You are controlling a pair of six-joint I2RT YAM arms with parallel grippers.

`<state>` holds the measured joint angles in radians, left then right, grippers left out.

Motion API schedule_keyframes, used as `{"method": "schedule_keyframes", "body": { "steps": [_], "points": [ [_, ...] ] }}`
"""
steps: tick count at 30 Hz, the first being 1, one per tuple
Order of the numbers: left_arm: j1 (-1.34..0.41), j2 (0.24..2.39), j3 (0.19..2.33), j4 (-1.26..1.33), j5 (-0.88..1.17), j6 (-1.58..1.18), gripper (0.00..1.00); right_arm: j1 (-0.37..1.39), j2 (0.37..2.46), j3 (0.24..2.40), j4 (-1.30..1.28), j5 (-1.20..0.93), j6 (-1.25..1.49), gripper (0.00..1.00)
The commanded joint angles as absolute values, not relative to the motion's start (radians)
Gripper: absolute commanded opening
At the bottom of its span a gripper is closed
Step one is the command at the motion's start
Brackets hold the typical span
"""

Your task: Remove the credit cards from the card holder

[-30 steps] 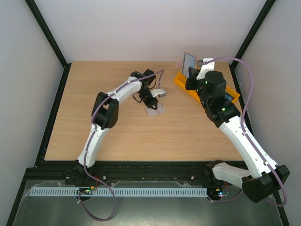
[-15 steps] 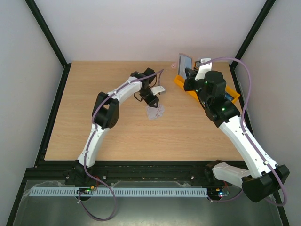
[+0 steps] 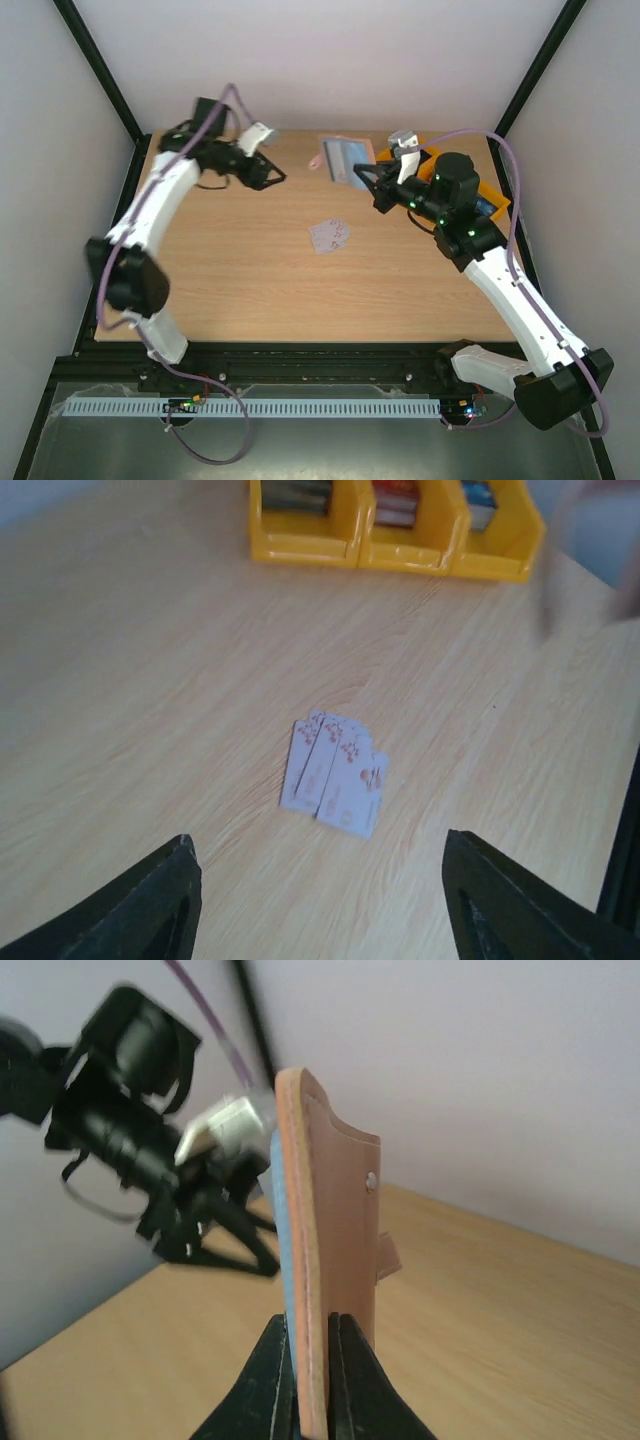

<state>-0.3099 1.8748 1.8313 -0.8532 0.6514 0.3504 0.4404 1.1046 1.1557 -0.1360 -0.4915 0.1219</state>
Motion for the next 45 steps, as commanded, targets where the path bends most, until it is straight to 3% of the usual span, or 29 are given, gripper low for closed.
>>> {"method": "schedule_keyframes", "body": {
  "steps": [1, 6, 10, 16, 22, 26, 31, 34, 37, 38, 40, 41, 43, 45],
  "points": [
    [-0.255, 1.556, 1.614, -0.832, 0.824, 0.424, 0.72, 0.445, 1.099, 1.098, 0.078, -0.940, 0.192, 0.02],
    [-0.245, 1.220, 1.363, -0.658, 0.825, 0.221, 0.83, 0.542, 1.156, 1.098, 0.172, -1.047, 0.240, 0.02],
    [-0.244, 0.973, 1.163, -0.460, 0.806, 0.009, 0.99, 0.641, 1.191, 1.117, 0.176, -1.083, 0.208, 0.02],
    [-0.234, 0.747, 0.886, -0.212, 0.732, -0.224, 0.99, 0.698, 1.209, 1.128, 0.222, -1.152, 0.224, 0.02],
    [-0.197, 0.627, 0.714, 0.008, 0.855, -0.370, 0.99, 0.701, 1.208, 1.118, 0.291, -1.180, 0.275, 0.02],
    [-0.198, 0.581, 0.600, 0.241, 0.935, -0.559, 0.86, 0.700, 1.217, 1.121, 0.293, -1.181, 0.284, 0.02],
    [-0.212, 0.578, 0.562, 0.333, 0.941, -0.590, 0.69, 0.701, 1.227, 1.126, 0.287, -1.188, 0.276, 0.02],
    [-0.248, 0.580, 0.554, 0.374, 0.967, -0.588, 0.46, 0.701, 1.241, 1.128, 0.298, -1.183, 0.282, 0.02],
    [-0.261, 0.574, 0.557, 0.343, 0.958, -0.546, 0.09, 0.700, 1.254, 1.140, 0.265, -1.165, 0.265, 0.02],
    [-0.261, 0.569, 0.555, 0.326, 0.940, -0.542, 0.03, 0.699, 1.255, 1.151, 0.228, -1.148, 0.236, 0.02],
    [-0.261, 0.554, 0.554, 0.287, 0.902, -0.541, 0.02, 0.697, 1.253, 1.161, 0.168, -1.084, 0.195, 0.02],
    [-0.261, 0.545, 0.554, 0.257, 0.878, -0.537, 0.02, 0.695, 1.253, 1.163, 0.146, -1.036, 0.187, 0.04],
    [-0.260, 0.530, 0.554, 0.165, 0.782, -0.507, 0.02, 0.689, 1.262, 1.181, 0.064, -0.884, 0.187, 0.27],
    [-0.261, 0.533, 0.556, 0.038, 0.615, -0.449, 0.02, 0.666, 1.283, 1.213, -0.034, -0.671, 0.191, 0.39]
  ]
}}
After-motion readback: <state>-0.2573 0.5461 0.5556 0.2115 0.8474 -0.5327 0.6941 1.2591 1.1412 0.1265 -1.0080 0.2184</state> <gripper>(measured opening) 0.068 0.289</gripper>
